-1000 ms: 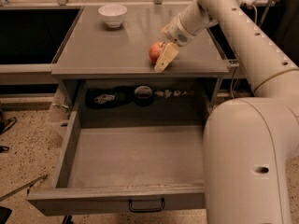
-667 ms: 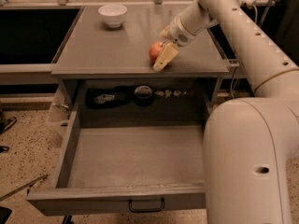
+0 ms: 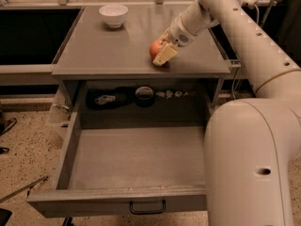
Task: Place apple into top drawer
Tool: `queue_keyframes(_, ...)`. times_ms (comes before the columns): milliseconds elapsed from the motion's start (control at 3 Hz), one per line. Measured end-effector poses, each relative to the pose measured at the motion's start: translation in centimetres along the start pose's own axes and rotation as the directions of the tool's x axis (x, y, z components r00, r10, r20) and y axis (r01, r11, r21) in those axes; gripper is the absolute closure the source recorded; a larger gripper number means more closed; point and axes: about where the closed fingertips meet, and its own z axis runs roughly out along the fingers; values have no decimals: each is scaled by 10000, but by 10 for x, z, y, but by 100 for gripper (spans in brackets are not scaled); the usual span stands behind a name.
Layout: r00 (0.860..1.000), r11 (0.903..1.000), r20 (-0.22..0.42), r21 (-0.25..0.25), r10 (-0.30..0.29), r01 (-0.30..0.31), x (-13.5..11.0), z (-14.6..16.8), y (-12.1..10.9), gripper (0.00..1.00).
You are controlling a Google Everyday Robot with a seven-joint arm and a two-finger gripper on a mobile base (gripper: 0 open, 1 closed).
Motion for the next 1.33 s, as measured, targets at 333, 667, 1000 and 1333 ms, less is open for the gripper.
queue_keyframes(333, 9998, 9998, 161, 136, -134, 131, -1, -6, 10, 88)
queue_keyframes(667, 9971, 9928, 657, 1155, -395, 317, -14, -53, 27, 100)
queue_keyframes(1000, 9843, 9708, 1527, 2346, -882, 506, -33, -105, 61, 100)
queue_keyframes(1333, 9753, 9731, 1970, 2238, -997, 542, -15, -92, 111, 100)
